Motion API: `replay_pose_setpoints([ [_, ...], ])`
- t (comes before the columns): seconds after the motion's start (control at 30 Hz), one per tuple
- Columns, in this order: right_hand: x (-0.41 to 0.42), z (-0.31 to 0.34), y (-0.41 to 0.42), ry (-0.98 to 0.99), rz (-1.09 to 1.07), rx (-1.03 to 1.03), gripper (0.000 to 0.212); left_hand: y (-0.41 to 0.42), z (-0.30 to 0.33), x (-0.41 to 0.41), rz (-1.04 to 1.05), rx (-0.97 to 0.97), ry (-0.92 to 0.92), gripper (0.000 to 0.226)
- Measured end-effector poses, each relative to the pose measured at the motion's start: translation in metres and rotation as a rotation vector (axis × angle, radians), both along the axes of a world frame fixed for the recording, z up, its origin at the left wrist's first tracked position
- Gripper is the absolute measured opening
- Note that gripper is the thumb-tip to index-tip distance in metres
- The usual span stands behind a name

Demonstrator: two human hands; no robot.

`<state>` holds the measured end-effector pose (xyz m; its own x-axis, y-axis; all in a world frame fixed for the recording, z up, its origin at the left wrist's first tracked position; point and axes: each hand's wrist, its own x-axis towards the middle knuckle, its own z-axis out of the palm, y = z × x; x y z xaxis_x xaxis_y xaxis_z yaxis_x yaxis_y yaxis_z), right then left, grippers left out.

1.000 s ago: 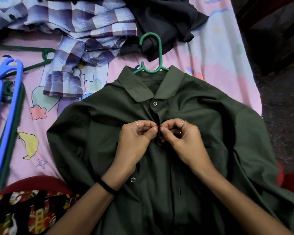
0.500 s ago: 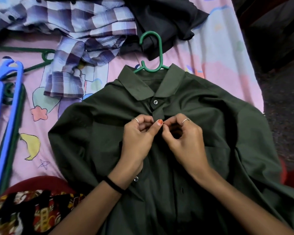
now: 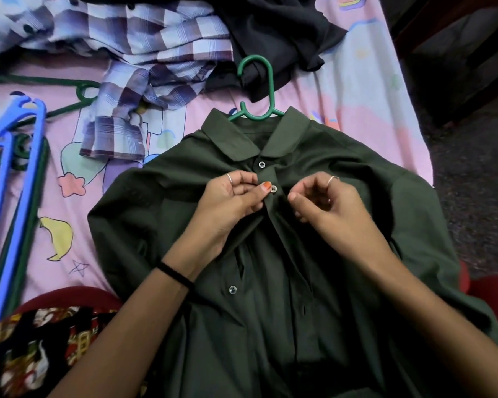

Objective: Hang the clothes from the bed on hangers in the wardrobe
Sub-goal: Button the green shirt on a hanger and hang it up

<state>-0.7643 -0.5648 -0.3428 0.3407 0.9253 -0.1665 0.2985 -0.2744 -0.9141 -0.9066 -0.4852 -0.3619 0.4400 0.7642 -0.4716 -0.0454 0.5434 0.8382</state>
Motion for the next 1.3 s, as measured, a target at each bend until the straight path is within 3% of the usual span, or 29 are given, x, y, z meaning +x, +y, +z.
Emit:
replay_pose_setpoints([
  [0.1,-0.004,0.004,-0.031,-0.369,0.089,0.103,0.011,-0.001,0.001,-0.002,-0.007,-0.007,0.023,0.014],
  [0.23,-0.023,-0.007,-0.070,-0.671,0.225,-0.008,0.037,-0.001,0.002,-0.003,0.001,0.022,0.021,0.015],
  [0.3,-0.024,-0.016,-0.074,-0.698,0.201,-0.062,0.037,0.001,0.003,-0.003,0.022,0.048,0.011,0.016],
  [0.4,-0.018,-0.021,-0.065,-0.584,0.177,0.020,0.012,0.002,0.003,-0.003,0.010,0.120,0.047,0.019],
  [0.6,-0.014,-0.025,-0.050,-0.040,-0.006,-0.045,0.006,-0.018,0.014,-0.021,0.018,0.629,0.514,0.011],
  [0.67,-0.016,-0.028,-0.053,-0.116,0.011,-0.007,0.010,-0.034,0.023,-0.032,-0.042,0.778,0.664,0.020],
  [0.77,-0.022,-0.034,-0.054,-0.399,0.145,0.062,0.034,-0.055,0.025,-0.042,-0.297,0.925,1.139,0.034],
  [0.83,-0.024,-0.039,-0.051,-0.487,0.170,0.058,0.040,-0.058,0.016,-0.048,-0.371,0.968,1.261,0.039],
  [0.97,-0.013,-0.032,-0.044,-0.395,0.034,0.167,0.009,-0.041,0.003,-0.054,-0.205,0.910,1.065,0.012],
  [1.1,-0.007,-0.017,-0.048,-0.153,-0.025,0.148,0.012,-0.030,-0.003,-0.057,-0.129,0.613,0.718,0.007],
  [1.17,-0.013,-0.016,-0.050,-0.191,0.018,0.171,0.008,-0.032,-0.005,-0.058,-0.107,0.451,0.545,0.013],
  [1.3,-0.029,-0.034,-0.052,-0.450,0.209,0.094,0.046,-0.034,-0.007,-0.058,-0.050,0.370,0.388,0.019],
])
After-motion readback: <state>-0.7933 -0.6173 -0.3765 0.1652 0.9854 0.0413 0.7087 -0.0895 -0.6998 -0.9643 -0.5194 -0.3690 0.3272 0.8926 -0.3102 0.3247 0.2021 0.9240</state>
